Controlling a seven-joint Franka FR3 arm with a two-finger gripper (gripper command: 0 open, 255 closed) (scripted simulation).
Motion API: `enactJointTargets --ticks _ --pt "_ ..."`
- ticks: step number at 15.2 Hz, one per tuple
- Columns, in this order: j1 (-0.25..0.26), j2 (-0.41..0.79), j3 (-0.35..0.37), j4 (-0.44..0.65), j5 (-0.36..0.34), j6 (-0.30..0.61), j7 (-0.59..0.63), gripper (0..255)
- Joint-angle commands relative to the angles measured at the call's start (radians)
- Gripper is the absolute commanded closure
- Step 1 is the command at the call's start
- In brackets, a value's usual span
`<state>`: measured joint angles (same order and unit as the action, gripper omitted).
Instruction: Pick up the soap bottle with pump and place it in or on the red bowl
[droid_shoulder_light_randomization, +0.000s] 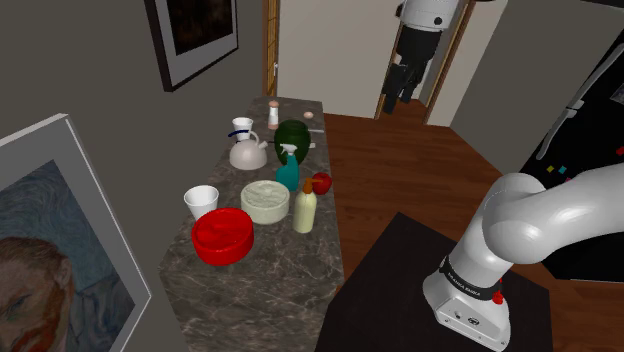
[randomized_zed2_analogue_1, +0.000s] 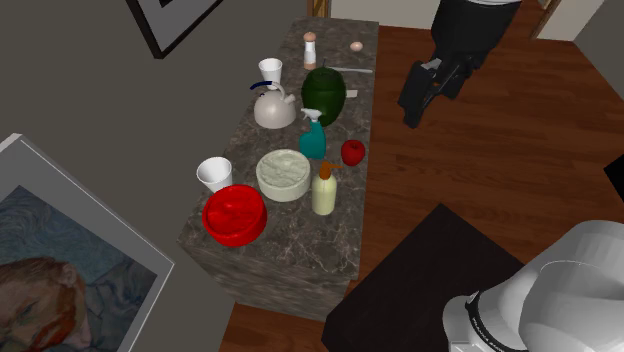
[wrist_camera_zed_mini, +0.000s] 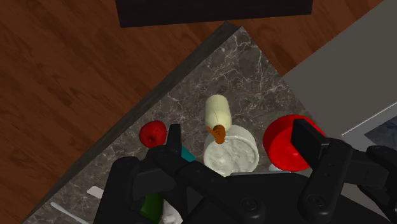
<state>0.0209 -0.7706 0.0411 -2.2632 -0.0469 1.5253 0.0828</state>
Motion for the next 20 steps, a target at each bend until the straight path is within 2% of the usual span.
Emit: enactJointTargets --ticks 1,11,20 --pt "0.0 0.0 0.0 0.0 0.0 0.0 0.0 0" --pt "-0.014 0.196 0.017 -0.151 -0.008 0.349 0.052 0" --pt "-0.035 0.481 0.033 -0.164 -0.038 0.646 0.111 0"
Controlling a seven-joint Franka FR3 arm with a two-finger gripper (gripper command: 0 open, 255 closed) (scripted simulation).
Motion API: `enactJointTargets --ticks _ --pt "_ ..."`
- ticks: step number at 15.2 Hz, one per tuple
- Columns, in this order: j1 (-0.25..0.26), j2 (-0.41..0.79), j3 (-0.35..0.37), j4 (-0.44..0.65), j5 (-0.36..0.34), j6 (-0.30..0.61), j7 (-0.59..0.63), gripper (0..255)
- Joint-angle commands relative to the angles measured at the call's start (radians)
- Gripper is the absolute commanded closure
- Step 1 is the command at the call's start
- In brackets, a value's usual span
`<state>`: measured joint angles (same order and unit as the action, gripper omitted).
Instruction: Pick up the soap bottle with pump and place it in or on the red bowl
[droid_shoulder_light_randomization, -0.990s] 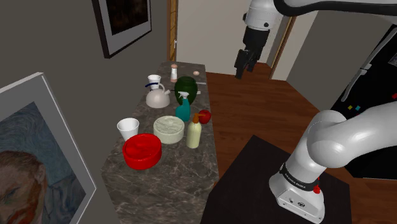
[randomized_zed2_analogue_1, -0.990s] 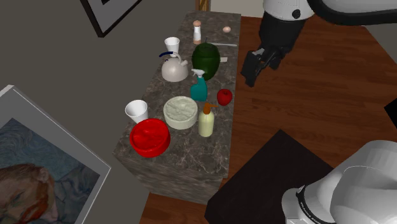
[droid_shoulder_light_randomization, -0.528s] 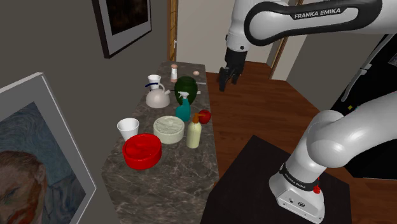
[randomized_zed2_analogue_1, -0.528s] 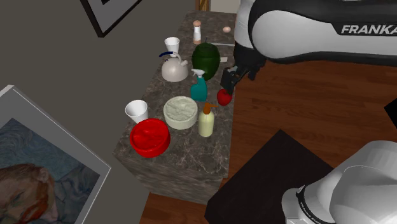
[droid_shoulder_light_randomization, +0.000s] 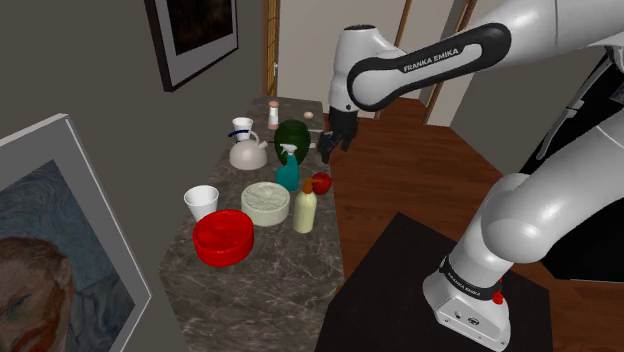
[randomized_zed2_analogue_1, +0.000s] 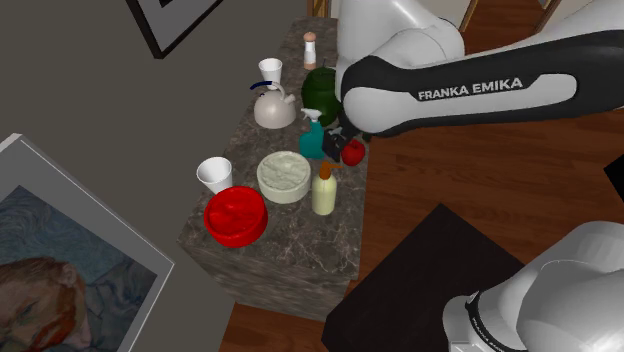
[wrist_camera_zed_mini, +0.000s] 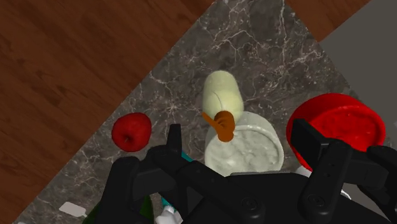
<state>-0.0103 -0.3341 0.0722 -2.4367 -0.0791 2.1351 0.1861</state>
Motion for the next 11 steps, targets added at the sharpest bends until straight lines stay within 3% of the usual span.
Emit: enactJointTargets --ticks 1,11 --pt "-0.006 0.081 0.003 0.016 -0.011 0.067 0.015 0" --pt "-0.021 0.466 0.002 0.155 -0.09 0.309 0.105 0"
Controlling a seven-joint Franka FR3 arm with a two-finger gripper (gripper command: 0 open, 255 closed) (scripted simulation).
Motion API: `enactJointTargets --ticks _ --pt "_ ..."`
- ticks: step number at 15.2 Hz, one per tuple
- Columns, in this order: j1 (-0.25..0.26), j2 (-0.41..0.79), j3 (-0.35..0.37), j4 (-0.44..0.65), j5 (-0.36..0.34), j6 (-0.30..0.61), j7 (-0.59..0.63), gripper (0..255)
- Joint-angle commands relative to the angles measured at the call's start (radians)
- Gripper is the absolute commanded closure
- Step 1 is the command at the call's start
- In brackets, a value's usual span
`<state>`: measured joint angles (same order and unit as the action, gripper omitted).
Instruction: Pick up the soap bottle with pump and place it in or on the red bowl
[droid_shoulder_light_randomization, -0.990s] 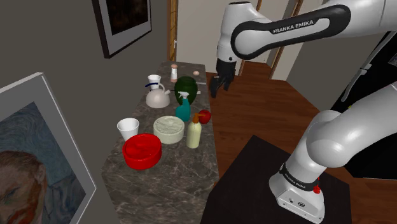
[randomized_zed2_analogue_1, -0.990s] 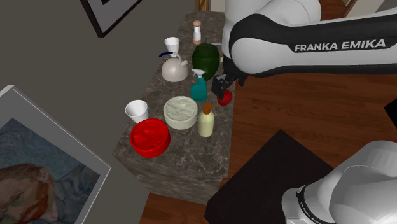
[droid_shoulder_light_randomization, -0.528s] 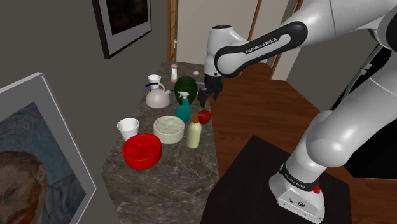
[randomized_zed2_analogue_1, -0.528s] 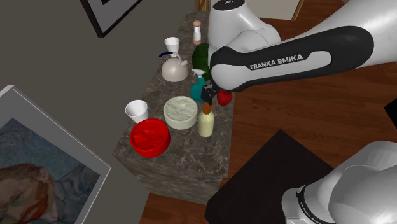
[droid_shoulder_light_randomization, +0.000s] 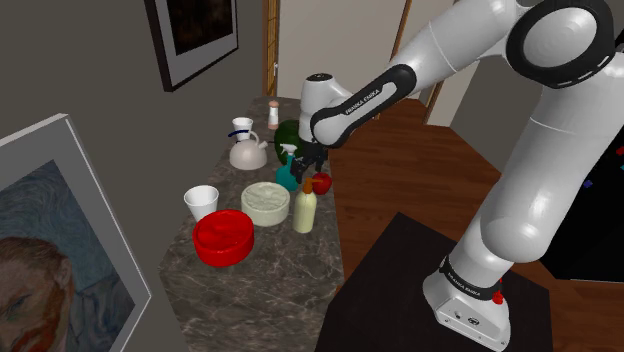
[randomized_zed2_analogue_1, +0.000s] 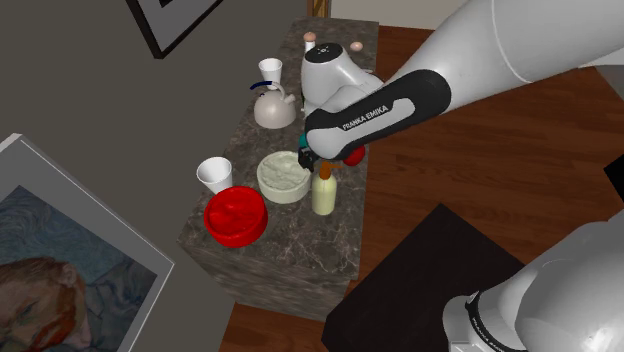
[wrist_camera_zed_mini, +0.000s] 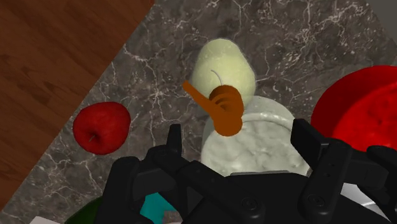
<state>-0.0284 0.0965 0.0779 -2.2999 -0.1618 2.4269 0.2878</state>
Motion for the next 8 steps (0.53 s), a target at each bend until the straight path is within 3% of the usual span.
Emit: enactJointTargets --ticks 1,8 --pt "-0.002 0.041 -0.004 0.021 -0.009 0.02 0.005 0" --pt "-0.004 0.124 -0.016 0.012 -0.037 0.112 0.024 0"
